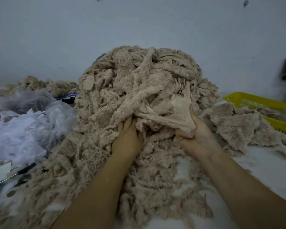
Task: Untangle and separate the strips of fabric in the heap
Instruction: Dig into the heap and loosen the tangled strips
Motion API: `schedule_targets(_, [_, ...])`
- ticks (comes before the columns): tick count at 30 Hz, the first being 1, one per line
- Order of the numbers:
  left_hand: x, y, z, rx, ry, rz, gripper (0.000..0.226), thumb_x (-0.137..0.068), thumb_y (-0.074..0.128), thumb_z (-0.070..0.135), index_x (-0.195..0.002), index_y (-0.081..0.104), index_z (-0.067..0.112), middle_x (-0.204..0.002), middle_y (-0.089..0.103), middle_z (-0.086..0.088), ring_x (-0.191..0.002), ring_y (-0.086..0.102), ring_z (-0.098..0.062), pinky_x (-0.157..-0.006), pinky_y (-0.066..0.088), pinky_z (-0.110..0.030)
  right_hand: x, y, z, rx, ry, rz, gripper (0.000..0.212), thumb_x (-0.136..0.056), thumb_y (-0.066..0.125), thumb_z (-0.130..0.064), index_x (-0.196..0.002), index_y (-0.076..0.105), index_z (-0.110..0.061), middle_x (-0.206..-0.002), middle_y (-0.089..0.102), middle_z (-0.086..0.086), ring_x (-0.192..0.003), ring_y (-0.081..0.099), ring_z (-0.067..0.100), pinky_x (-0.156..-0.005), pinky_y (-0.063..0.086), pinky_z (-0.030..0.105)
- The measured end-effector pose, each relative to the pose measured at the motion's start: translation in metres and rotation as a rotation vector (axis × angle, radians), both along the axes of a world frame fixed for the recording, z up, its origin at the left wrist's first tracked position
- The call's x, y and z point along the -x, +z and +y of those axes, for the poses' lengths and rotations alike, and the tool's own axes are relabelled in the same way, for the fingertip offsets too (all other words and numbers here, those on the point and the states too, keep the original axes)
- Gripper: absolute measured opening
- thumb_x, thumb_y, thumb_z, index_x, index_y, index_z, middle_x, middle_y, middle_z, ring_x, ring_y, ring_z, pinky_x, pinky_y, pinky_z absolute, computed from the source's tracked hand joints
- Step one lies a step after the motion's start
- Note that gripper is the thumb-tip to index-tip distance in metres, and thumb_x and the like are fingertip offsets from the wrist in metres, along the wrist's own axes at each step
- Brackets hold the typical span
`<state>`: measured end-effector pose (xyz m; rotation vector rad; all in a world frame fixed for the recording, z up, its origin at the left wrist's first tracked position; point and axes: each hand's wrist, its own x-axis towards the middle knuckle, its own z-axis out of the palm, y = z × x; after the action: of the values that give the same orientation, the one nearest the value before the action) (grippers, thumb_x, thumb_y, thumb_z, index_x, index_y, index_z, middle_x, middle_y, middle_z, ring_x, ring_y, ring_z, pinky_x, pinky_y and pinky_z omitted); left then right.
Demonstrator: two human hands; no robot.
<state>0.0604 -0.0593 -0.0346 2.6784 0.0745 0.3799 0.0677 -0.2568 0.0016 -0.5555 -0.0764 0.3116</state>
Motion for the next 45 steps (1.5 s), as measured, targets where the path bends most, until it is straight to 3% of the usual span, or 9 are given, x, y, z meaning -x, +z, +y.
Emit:
schedule_targets(5, [0.004,0.006,-0.002,0.220,0.078,-0.055,0.051,-0.103,0.040,0.022,-0.152,0.034,0.015,-0.164,0.019,-0.002,-0.150,0.002,-0.025,-0.118,0.019,-0.039,-0.005,0.000,-0.007,-0.017,-0.040,-0.015,0.039,-0.099,0.048,-0.041,-0.097,0.076,-0.015,-0.090,0.070,0.007,-0.033,0.029,0.005,-0.026,0.023,0.013])
schedule_targets(9, [0.020,0.019,-0.012,0.282,-0.014,-0.633,0.036,-0.100,0.043,0.024,-0.080,0.067,0.005,-0.087,0.064,-0.001,-0.110,0.042,-0.023,-0.093,0.036,-0.034,-0.008,-0.006,-0.010,0.074,-0.078,-0.045,0.036,-0.101,0.046,-0.041,-0.107,0.066,-0.012,-0.076,0.066,0.003,-0.031,0.034,0.004,-0.027,0.029,0.014])
schedule_targets(12, [0.023,0.029,-0.030,0.125,-0.148,-0.865,0.036,-0.096,0.045,0.032,-0.086,0.069,0.006,-0.095,0.064,-0.002,-0.097,0.047,-0.014,-0.087,0.034,-0.022,-0.002,-0.011,0.001,0.354,-0.035,-0.178,0.041,-0.095,0.055,-0.043,-0.115,0.068,-0.010,-0.093,0.074,0.011,-0.069,0.071,0.018,-0.062,0.059,0.025])
schedule_targets(14, [0.027,0.030,-0.041,0.342,-0.325,-0.586,0.046,-0.094,0.048,0.051,-0.123,0.062,0.018,-0.126,0.053,0.008,-0.115,0.047,0.000,-0.091,0.035,-0.005,0.006,-0.014,0.010,0.590,-0.008,-0.264,0.041,-0.088,0.063,-0.050,-0.109,0.075,-0.017,-0.107,0.075,0.010,-0.098,0.072,0.023,-0.083,0.060,0.035])
schedule_targets(18, [0.031,0.015,-0.039,0.684,-0.473,-0.031,0.035,-0.089,0.052,0.069,-0.117,0.057,0.049,-0.109,0.062,0.039,-0.103,0.055,0.021,-0.076,0.042,0.000,0.022,-0.010,0.025,0.905,-0.082,-0.279,0.049,-0.071,0.056,-0.077,-0.065,0.077,-0.033,-0.059,0.071,-0.003,-0.055,0.068,0.007,-0.049,0.050,0.017])
schedule_targets(22, [0.023,0.013,-0.029,0.545,-0.318,-0.233,0.040,-0.094,0.054,0.054,-0.079,0.066,0.019,-0.070,0.068,0.009,-0.061,0.060,-0.002,-0.055,0.045,-0.019,0.015,-0.012,0.025,1.009,-0.283,-0.204,0.052,-0.079,0.048,-0.077,-0.066,0.076,-0.034,-0.069,0.074,-0.007,-0.065,0.071,0.008,-0.062,0.053,0.024])
schedule_targets(30, [0.014,0.030,0.004,1.221,0.229,-0.431,0.039,-0.103,0.046,0.046,-0.096,0.073,0.018,-0.093,0.076,-0.005,-0.096,0.071,-0.024,-0.080,0.057,-0.038,0.009,-0.007,0.013,1.035,-0.330,-0.334,0.061,-0.099,0.038,-0.057,-0.066,0.067,-0.016,-0.042,0.045,-0.006,-0.036,0.037,0.009,-0.049,0.035,0.027])
schedule_targets(36, [0.020,0.035,-0.002,1.919,-0.289,-0.039,0.044,-0.102,0.041,0.045,-0.118,0.066,0.012,-0.098,0.072,-0.004,-0.082,0.067,-0.018,-0.068,0.053,-0.028,0.014,-0.018,0.018,1.457,-0.393,-0.762,0.035,-0.090,0.037,-0.069,-0.087,0.055,-0.040,-0.098,0.053,-0.019,-0.087,0.051,-0.012,-0.067,0.038,0.013])
schedule_targets(45, [0.028,0.036,-0.004,2.087,-0.585,0.146,0.028,-0.095,0.059,0.026,-0.083,0.075,0.007,-0.084,0.071,-0.006,-0.081,0.071,-0.018,-0.075,0.061,-0.034,0.013,-0.019,0.032,1.530,-0.429,-1.020,0.037,-0.095,0.061,-0.022,-0.132,0.055,-0.023,-0.125,0.038,-0.012,-0.103,0.046,0.003,-0.079,0.044,0.020])
